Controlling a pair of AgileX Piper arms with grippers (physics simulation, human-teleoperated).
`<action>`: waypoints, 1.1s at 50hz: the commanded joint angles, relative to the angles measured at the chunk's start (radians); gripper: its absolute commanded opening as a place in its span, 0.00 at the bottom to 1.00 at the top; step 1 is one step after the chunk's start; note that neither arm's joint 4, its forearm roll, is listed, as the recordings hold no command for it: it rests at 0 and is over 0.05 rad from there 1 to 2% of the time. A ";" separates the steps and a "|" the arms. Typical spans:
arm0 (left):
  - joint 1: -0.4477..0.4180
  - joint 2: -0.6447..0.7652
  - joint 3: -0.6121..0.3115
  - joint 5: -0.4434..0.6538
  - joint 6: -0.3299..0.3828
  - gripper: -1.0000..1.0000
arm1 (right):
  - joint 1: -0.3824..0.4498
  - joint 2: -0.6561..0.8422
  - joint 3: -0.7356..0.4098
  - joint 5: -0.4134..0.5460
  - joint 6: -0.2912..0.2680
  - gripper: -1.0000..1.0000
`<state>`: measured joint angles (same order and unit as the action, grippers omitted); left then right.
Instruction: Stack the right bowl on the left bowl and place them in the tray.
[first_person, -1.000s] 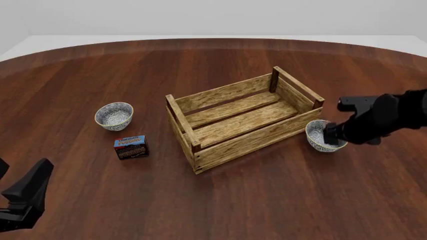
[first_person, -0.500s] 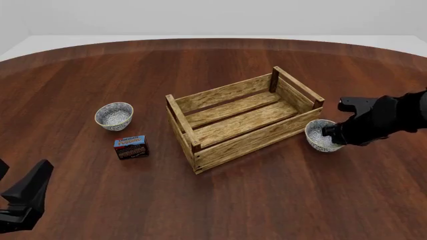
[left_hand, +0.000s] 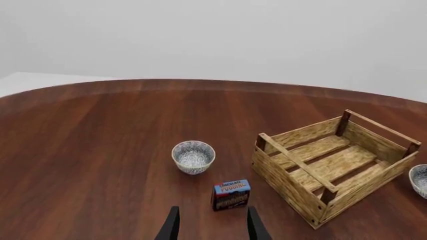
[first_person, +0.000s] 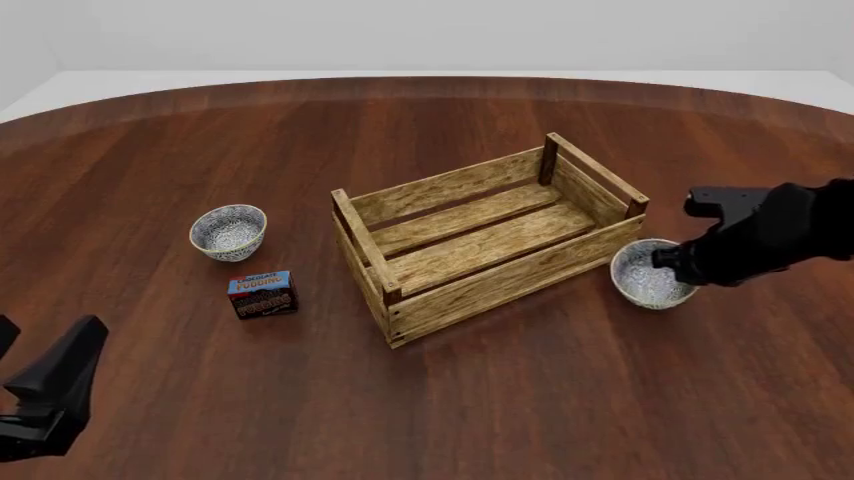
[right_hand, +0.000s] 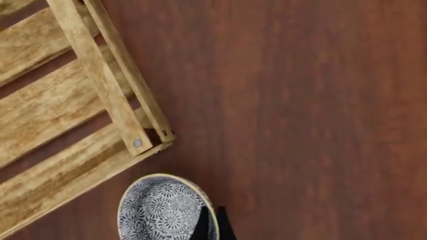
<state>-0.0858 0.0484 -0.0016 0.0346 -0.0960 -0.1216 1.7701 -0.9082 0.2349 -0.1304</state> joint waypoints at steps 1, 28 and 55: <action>-0.002 0.198 0.002 -0.209 0.013 1.00 | -0.025 -0.161 0.089 -0.003 -0.001 0.00; -0.008 0.245 0.001 -0.255 0.011 1.00 | 0.035 -0.461 0.132 0.111 0.010 0.00; -0.009 0.223 0.001 -0.232 0.022 1.00 | 0.138 -0.702 0.030 0.285 0.032 0.00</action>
<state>-0.0906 0.2847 -0.0018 -0.2083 -0.0928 -0.0113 1.2197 -0.8954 0.5103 -0.1032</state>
